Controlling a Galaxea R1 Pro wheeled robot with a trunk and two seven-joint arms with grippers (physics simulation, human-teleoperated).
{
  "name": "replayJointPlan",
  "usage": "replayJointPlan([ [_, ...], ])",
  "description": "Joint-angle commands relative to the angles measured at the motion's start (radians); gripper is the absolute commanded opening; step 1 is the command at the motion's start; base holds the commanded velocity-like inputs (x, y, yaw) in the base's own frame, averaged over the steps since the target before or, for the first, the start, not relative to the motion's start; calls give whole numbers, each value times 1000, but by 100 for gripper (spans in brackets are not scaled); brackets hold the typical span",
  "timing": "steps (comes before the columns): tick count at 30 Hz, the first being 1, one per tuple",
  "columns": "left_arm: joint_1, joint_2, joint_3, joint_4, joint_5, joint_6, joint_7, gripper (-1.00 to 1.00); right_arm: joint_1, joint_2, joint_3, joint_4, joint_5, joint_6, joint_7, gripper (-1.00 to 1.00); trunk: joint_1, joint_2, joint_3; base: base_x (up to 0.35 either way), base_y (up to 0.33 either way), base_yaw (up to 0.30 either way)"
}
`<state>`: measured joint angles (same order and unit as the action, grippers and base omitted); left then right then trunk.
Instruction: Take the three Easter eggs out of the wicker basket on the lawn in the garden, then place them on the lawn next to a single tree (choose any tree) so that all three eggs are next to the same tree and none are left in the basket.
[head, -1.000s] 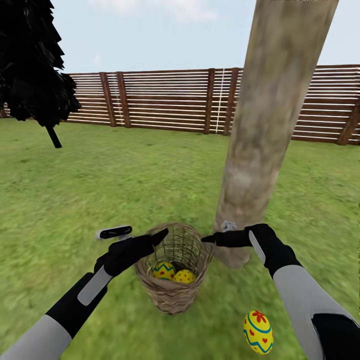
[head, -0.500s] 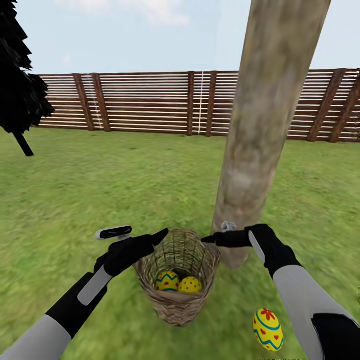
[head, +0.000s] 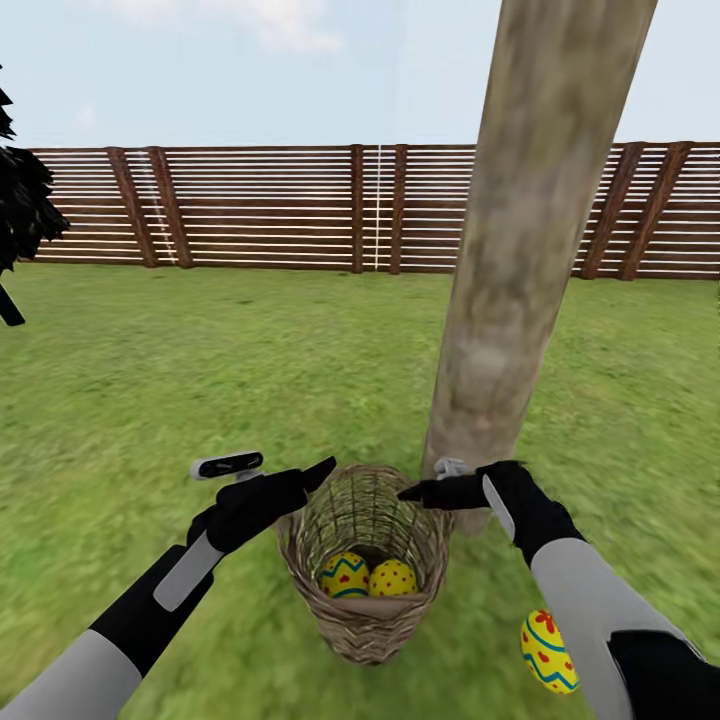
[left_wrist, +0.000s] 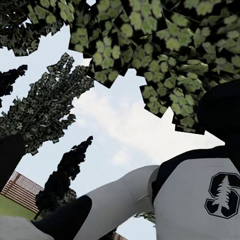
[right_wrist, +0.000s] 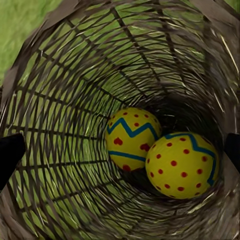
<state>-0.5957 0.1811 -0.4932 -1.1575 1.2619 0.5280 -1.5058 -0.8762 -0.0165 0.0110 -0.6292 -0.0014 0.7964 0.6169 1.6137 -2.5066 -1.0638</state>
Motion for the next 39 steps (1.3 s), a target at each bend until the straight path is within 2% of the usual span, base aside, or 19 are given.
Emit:
replayJointPlan([
  [1,-1,1,-4,0,7,11,-2,100,2,13,1,0,2,4,-22,100,0,0,-1,4,19,-8],
  [2,-1,1,-4,1,7,11,-2,100,12,34,2,0,3,2,-53,100,0,0,-1,2,8,-3],
  [3,-1,1,-4,1,7,11,-2,100,15,42,3,-1,3,3,-62,100,0,0,-1,1,5,-2],
  [6,-1,2,-4,1,7,11,-2,100,19,61,11,-13,8,12,-78,100,0,0,-1,0,2,-1],
  [8,-1,3,-4,1,7,11,-2,100,20,69,17,-16,13,16,-119,100,0,0,-1,0,0,0],
  [9,-1,3,-4,1,6,11,-2,100,19,86,21,-20,14,20,-217,100,0,0,-1,0,0,0],
  [10,-1,3,-3,1,6,11,-2,100,18,93,22,-21,14,21,-246,100,0,0,-1,0,0,0],
  [12,-1,18,-4,0,7,11,-2,100,17,135,24,-35,14,48,-394,100,0,0,-1,0,0,0],
  [13,-1,39,-4,0,8,11,-14,100,16,163,41,-71,11,88,-506,100,0,0,-1,0,0,0],
  [15,-1,50,-3,0,8,12,-53,100,10,177,113,-102,7,127,-566,100,0,0,-1,0,0,0],
  [17,-1,53,-3,0,7,13,-65,100,5,185,184,-109,4,156,-582,100,0,0,-1,10,14,0],
  [20,-1,58,2,-1,7,14,-65,100,-2,191,221,-112,2,174,-601,100,0,0,-1,105,167,0],
  [26,-1,63,18,-2,8,16,-65,100,-7,191,228,-106,-18,180,-615,100,0,0,-1,158,273,0],
  [29,-1,63,20,-3,8,17,-65,100,-9,191,230,-104,-79,181,-616,100,0,0,-1,164,295,0],
  [33,-1,63,20,-4,8,17,-65,100,-8,190,229,-96,-96,181,-616,100,0,0,-1,164,297,0],
  [39,-1,64,19,-1,7,14,-65,100,-4,186,227,-87,-96,177,-609,100,0,0,-1,61,110,0],
])
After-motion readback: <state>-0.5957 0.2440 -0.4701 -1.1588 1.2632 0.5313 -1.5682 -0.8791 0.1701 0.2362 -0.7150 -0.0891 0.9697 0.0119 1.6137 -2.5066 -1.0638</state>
